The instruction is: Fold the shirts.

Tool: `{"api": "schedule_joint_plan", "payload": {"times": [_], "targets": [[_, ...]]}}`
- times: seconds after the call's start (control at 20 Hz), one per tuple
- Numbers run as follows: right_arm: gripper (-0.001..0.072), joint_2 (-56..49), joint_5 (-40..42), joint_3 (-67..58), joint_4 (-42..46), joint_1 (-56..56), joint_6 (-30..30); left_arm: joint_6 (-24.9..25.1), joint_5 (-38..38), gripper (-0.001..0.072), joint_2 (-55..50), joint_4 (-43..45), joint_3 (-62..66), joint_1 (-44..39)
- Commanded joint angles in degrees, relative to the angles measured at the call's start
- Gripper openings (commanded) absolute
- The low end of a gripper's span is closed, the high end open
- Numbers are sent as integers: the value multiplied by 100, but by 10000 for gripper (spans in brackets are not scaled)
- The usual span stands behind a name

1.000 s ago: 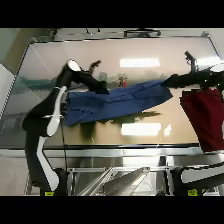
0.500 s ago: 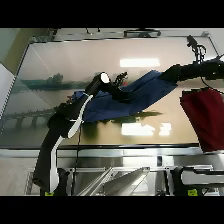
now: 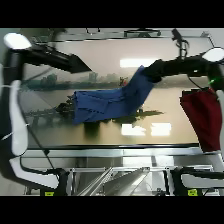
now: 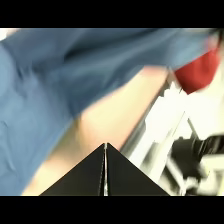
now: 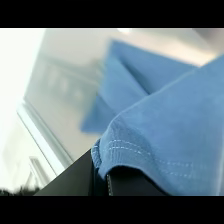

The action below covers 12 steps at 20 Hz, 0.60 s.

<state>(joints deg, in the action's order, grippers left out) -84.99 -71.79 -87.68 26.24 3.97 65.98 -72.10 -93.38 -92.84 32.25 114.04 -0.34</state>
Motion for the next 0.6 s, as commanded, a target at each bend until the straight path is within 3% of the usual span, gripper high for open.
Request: {"api": "schedule_joint_plan", "payload": {"times": [0.0, 0.25, 0.3, 0.4, 0.55], "targets": [[13, -271, 2374, -4, -356, 1593, -179, 459, -9, 22, 1128, -1294, -59, 1333], [14, -2039, 6164, -107, -1268, 4341, -1628, 767, -120, 23, 1749, -1399, -66, 2159], [43, -2476, 6645, -254, -1335, 4721, -1832, 780, -144, 23, 1786, -1399, -66, 2166], [519, -3064, 6561, -662, -1316, 5069, -2159, 780, -382, 23, 1786, -1408, -68, 2166], [529, -2726, 5801, -754, -1126, 4588, -2179, 782, -356, 23, 1899, -1434, -413, 2166]]}}
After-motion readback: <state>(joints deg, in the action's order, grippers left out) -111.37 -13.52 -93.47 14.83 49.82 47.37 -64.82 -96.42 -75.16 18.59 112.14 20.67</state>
